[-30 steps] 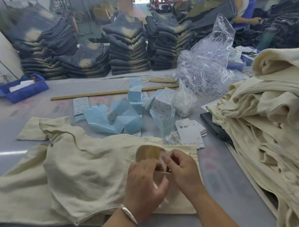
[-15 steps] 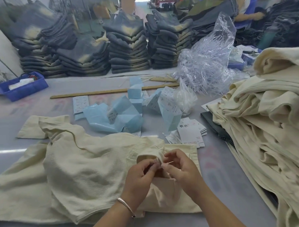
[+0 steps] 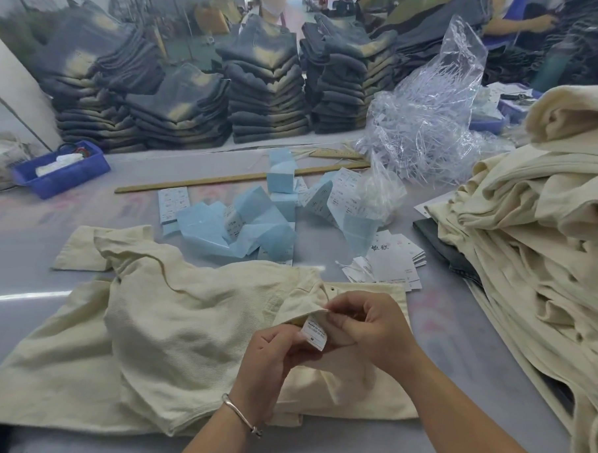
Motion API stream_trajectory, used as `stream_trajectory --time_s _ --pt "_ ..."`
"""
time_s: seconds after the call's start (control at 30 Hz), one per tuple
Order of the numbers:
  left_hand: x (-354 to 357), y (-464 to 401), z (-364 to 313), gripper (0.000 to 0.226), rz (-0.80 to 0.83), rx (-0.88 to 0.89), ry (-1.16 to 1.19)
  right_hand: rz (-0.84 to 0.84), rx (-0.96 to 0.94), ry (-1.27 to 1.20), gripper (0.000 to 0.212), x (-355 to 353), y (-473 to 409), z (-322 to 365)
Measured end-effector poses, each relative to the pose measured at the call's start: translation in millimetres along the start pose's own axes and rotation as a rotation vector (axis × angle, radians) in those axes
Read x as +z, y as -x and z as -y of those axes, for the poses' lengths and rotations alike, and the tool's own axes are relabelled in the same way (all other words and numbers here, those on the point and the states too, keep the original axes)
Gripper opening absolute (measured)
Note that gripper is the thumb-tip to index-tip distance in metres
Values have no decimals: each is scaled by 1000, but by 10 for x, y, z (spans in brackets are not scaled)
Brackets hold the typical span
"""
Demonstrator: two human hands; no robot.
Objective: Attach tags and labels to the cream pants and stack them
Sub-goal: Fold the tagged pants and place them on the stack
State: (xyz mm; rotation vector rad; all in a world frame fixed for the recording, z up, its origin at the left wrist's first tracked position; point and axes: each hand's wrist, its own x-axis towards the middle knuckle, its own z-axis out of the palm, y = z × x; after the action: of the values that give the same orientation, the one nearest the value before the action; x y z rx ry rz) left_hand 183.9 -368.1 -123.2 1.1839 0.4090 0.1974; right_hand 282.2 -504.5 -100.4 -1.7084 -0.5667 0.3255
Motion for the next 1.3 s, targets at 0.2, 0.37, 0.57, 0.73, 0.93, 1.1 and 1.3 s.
stream_trajectory --time_s 0.2,0.37,0.57,0.73,0.93,1.1,1.3 --pt "7 31 -64 25 75 60 52 -18 -41 -3 5 1 -12 93" --pt "10 41 -59 28 75 96 38 -25 -27 -17 8 -3 21 133" --pt "-17 77 -60 27 116 104 -88 -183 -25 31 30 -9 41 141" --pt "-252 71 -210 30 29 116 -168 -269 -23 14 27 80 -81 138" --pt "-1080 -201 -536 34 -306 97 -284 -159 19 76 29 640 -451 82" --pt "-1744 -900 -803 24 -407 108 -443 -71 96 259 22 1296 -998 -13" --pt "-2209 -2069 -770 38 -447 61 -633 19 101 459 30 1981 -1667 -134"
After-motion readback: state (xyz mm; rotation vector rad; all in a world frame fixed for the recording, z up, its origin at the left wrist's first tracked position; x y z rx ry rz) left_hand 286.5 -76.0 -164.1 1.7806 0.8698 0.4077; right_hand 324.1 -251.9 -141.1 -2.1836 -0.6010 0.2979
